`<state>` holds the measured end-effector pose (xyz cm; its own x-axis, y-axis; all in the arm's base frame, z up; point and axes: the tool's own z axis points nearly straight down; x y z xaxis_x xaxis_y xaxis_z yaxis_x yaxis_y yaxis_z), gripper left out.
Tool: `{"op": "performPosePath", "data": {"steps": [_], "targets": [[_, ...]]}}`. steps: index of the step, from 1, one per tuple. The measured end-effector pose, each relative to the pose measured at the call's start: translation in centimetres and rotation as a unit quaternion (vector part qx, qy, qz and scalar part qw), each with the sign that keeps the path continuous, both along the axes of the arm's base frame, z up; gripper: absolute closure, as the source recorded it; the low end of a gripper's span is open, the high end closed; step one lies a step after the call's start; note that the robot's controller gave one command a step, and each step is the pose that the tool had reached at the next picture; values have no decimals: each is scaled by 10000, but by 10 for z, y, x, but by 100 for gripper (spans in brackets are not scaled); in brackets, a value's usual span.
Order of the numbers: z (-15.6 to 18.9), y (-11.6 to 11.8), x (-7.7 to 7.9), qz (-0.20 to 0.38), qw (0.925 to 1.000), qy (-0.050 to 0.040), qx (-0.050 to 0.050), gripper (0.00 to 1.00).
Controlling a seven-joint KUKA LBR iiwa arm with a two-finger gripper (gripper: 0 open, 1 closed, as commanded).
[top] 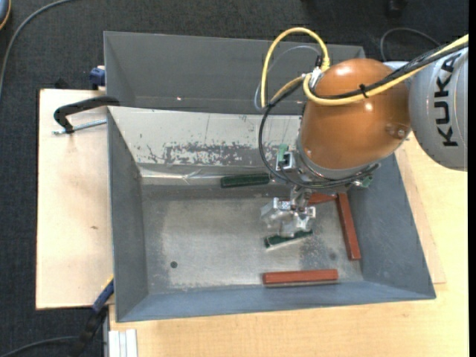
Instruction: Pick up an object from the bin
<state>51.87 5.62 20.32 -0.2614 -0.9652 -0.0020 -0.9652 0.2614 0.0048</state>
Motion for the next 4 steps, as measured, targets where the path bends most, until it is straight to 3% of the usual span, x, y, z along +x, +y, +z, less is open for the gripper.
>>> {"op": "performPosePath", "data": {"steps": [1,2,3,4], "targets": [[2,-1,2,-19,10000,-26,-4,0],[-137,-38,26,264,9996,7,-9,0],[-133,-37,27,269,9996,-24,-4,100],[-10,-21,26,319,9995,-43,-1,100]]}}
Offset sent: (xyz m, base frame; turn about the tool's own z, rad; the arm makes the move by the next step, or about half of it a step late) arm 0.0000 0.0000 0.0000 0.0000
